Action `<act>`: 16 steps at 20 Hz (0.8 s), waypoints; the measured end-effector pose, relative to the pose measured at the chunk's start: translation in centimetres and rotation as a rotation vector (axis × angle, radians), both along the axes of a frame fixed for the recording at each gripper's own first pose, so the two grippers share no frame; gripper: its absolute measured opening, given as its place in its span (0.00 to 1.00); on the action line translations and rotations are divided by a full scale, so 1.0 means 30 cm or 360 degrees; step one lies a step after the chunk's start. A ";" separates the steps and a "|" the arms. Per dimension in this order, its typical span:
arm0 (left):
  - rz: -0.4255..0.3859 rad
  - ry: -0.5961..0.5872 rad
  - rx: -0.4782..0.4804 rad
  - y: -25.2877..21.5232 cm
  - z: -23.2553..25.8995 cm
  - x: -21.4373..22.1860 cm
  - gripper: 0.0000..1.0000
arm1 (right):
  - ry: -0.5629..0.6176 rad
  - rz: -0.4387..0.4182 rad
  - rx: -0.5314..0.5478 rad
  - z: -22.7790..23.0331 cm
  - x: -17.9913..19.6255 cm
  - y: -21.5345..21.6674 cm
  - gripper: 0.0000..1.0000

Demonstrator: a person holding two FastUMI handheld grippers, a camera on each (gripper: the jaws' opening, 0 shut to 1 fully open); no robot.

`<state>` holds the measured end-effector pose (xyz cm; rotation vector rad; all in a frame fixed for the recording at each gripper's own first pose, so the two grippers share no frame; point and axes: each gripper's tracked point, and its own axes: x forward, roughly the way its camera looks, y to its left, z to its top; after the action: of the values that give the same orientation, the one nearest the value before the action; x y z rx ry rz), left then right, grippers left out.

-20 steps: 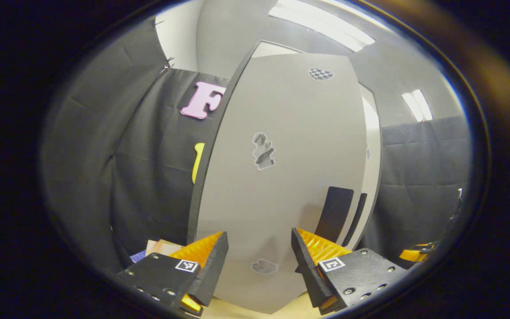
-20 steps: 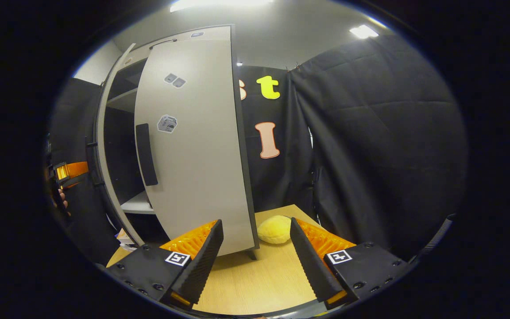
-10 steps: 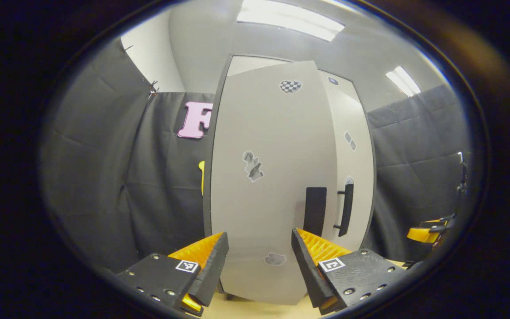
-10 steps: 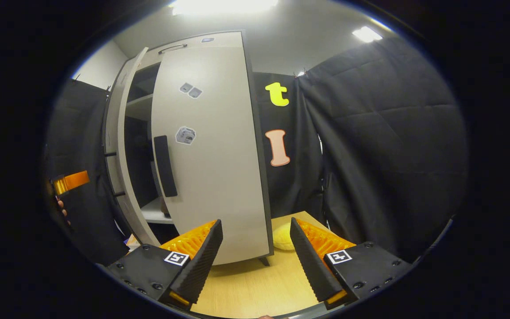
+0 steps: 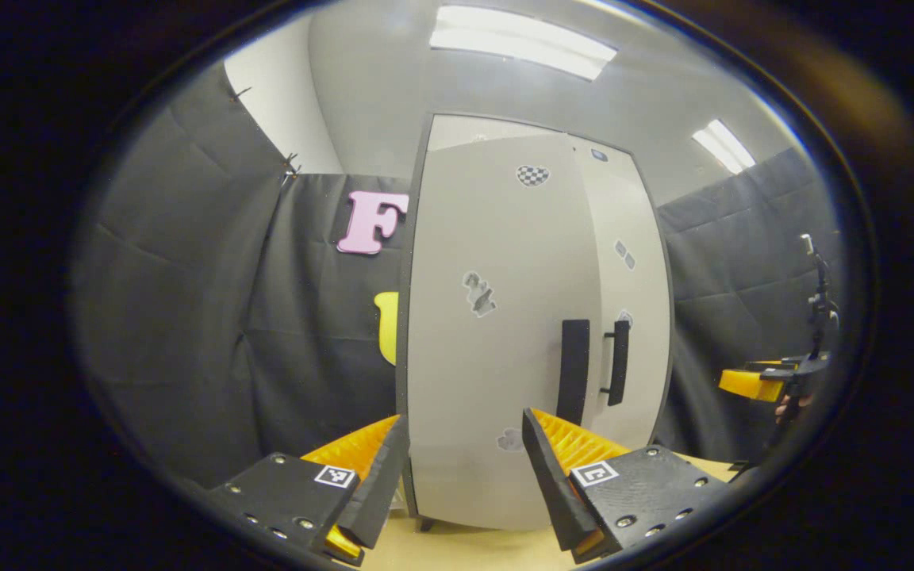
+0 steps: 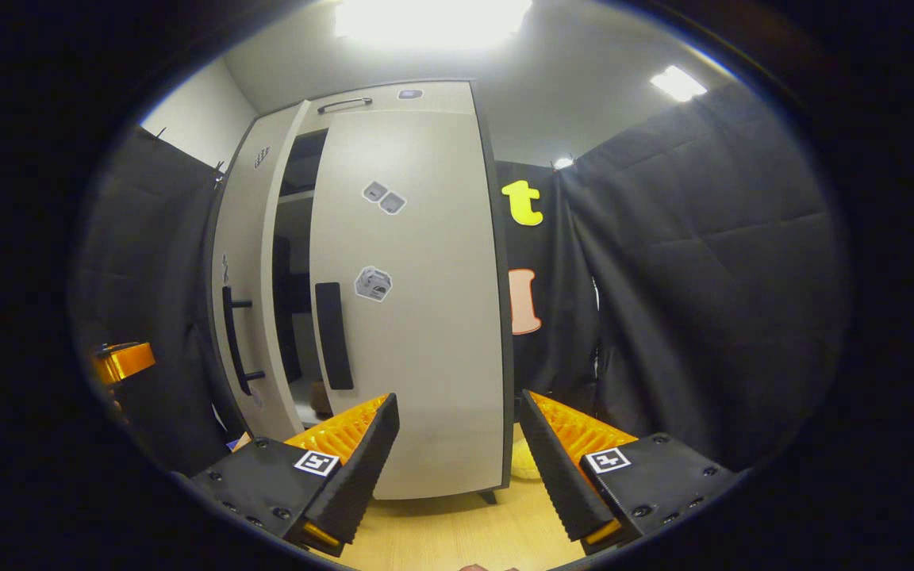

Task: Grab one shoe with the right hand and put it into the shoe cabinet, grab the other shoe with the left hand and put it into the shoe cabinet; then close the right door with the right hand and the left door with the left hand.

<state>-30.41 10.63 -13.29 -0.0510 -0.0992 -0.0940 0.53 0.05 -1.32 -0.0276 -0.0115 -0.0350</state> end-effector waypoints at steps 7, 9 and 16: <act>0.0062 0.0152 -0.0066 0.007 -0.151 -0.029 0.82 | 0.0105 0.0016 0.0013 -0.095 -0.036 0.023 0.97; 0.0069 0.0195 -0.0069 0.002 -0.189 -0.039 0.83 | 0.0136 0.0034 0.0007 -0.121 -0.042 0.034 0.97; 0.0118 0.0222 -0.0056 0.033 -0.217 -0.048 0.83 | 0.0144 0.0075 0.0003 -0.134 -0.029 0.060 0.97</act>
<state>-31.85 11.63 -19.80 -0.0886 0.0364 -0.0142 -0.34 1.83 -5.35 -0.0272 0.0780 0.0134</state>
